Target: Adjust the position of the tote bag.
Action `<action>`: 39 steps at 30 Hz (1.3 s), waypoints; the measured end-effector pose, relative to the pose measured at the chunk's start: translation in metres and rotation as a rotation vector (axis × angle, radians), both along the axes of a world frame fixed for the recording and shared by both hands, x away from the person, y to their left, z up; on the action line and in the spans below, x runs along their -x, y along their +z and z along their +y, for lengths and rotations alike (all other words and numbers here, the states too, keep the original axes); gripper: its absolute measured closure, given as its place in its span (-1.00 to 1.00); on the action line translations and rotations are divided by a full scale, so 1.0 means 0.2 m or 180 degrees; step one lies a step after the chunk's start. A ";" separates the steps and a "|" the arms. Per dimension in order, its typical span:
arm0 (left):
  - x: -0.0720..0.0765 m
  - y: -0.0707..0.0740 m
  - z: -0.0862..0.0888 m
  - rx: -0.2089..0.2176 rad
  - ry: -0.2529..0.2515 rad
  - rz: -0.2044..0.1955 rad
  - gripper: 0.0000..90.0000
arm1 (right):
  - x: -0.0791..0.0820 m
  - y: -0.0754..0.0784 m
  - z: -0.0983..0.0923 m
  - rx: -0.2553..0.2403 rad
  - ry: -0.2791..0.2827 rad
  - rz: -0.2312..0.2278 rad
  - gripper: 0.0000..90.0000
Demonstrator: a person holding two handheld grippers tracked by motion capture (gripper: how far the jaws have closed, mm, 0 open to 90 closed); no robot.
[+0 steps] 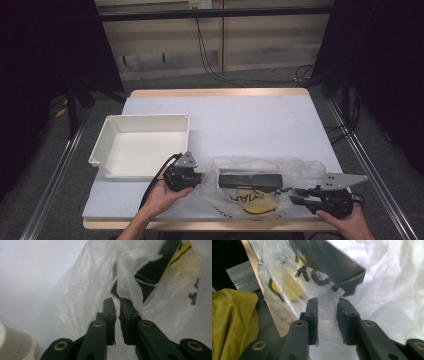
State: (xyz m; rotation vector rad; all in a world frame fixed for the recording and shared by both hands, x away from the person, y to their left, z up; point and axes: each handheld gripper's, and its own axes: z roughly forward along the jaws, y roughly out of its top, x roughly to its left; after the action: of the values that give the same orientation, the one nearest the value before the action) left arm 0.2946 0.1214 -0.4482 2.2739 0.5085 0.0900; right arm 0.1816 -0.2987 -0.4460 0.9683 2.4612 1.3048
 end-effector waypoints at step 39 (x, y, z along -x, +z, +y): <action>0.20 0.11 -0.18 -0.0068 -0.0707 -0.0143 0.91 | -0.34 0.15 0.10 0.0037 -0.0160 -0.0131 0.32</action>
State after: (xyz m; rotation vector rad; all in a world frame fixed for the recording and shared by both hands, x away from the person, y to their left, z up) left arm 0.2547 0.0856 -0.4261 2.3282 0.2301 0.0352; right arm 0.2486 -0.2787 -0.4160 0.9839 2.3957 1.2801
